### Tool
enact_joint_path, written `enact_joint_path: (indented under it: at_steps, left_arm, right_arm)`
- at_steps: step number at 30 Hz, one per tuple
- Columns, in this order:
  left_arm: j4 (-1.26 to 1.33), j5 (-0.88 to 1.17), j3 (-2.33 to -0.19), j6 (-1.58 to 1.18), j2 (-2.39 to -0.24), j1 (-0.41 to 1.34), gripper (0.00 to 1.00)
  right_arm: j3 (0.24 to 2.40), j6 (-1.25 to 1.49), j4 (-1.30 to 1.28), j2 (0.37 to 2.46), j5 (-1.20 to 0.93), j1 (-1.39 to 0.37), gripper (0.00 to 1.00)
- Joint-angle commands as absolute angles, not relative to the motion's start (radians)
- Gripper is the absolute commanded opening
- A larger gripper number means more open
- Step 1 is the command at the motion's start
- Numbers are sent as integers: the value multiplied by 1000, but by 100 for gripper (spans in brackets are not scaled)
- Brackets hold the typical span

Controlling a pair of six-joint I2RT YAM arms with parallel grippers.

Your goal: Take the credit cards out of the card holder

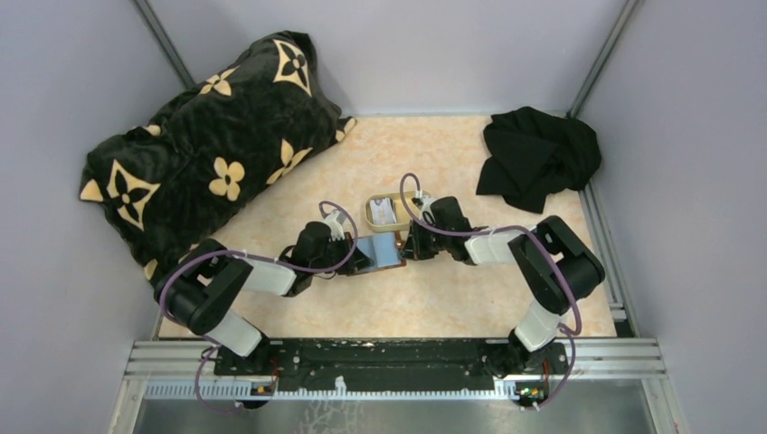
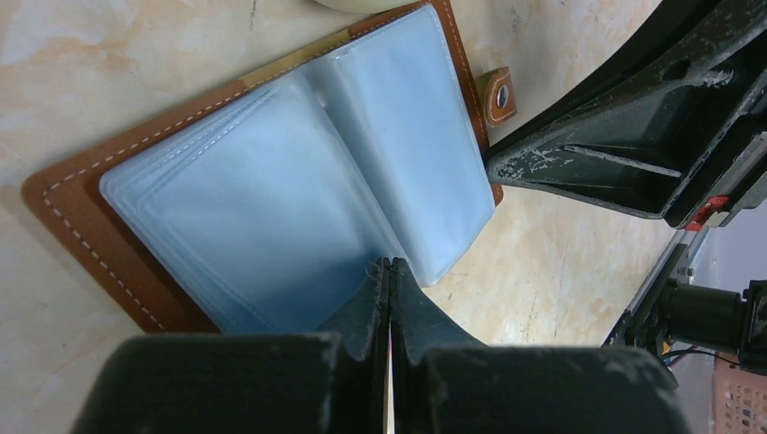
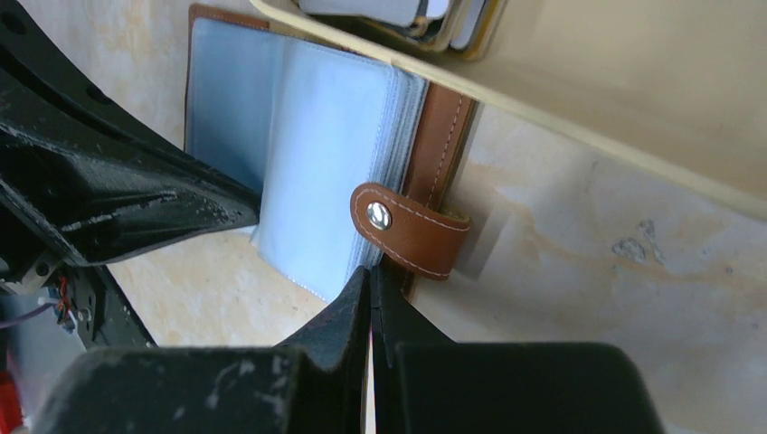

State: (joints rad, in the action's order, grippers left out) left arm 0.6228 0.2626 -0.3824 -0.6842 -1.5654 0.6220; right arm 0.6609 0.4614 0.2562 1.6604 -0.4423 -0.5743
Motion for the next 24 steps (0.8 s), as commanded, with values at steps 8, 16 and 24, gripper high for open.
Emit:
enact_joint_path:
  at_steps: [8,16,24]
  left_arm:
    - [520,242,-343,-667,-1611,627,0]
    - [528,244,-340,-672,-1617,627,0]
    - [522,241,-338,-672,-1614,628,0]
  right_arm:
    - [714,502,367,1760,-521,-626,0]
    - [764,524,388,1788,-545,-672,0]
    - [779,531,389,1804,-547,-716,0]
